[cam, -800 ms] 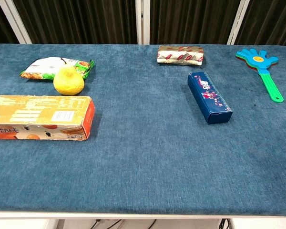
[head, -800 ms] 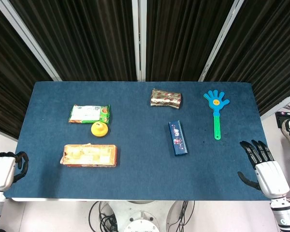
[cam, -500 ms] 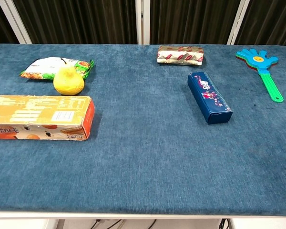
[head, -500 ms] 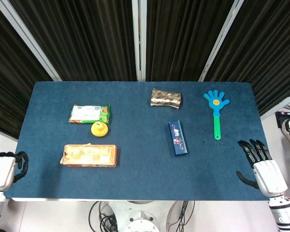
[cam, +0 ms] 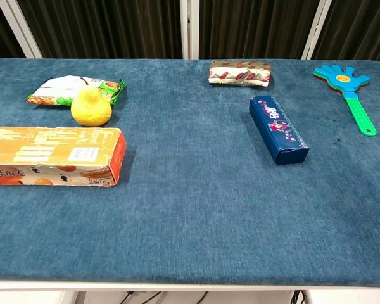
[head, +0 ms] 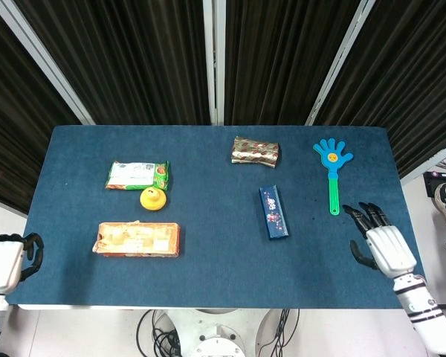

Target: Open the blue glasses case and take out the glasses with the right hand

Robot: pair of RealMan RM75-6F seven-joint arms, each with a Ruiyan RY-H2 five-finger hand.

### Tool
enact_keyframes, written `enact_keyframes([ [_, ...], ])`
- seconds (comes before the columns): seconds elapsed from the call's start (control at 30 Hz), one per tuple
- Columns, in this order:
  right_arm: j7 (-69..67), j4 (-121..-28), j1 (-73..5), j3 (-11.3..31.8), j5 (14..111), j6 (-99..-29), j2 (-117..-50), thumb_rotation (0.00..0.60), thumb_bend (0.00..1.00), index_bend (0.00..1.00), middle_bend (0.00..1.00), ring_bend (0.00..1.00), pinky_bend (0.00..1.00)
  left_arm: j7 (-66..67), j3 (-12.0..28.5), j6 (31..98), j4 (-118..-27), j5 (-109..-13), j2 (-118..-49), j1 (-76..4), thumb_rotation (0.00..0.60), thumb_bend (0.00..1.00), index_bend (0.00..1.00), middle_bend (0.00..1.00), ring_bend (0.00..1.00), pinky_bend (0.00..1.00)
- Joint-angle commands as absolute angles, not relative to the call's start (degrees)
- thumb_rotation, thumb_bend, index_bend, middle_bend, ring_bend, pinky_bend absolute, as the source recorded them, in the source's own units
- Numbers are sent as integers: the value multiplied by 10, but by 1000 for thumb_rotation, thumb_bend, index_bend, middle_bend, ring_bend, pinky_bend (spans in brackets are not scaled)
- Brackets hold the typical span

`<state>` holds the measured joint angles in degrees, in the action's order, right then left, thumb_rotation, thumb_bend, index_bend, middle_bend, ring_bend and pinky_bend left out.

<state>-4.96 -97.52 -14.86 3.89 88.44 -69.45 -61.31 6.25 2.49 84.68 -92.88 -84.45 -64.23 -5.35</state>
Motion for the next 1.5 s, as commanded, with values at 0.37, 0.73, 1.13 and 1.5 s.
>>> enact_keyframes([
  [0.37,-10,-871,-340,114,637,-412,-743,600,814,0,235,0,0,60,26,844,-929,-843,-641,-55,600,359,707,686,522,476],
  [0.73,32,-791,-446,131,547,-329,-816,600,817,0,234,0,0,58,25,842,-929,-843,-640,-55,600,359,708,686,522,477],
  [1.13,94,-857,-535,130,515,-327,-848,600,755,0,235,0,0,52,25,839,-928,-842,-638,-56,600,359,708,686,522,477],
  [1.5,178,-900,-502,85,576,-464,-812,600,96,1,208,0,0,52,24,836,-930,-842,-636,-57,600,359,708,686,522,477],
])
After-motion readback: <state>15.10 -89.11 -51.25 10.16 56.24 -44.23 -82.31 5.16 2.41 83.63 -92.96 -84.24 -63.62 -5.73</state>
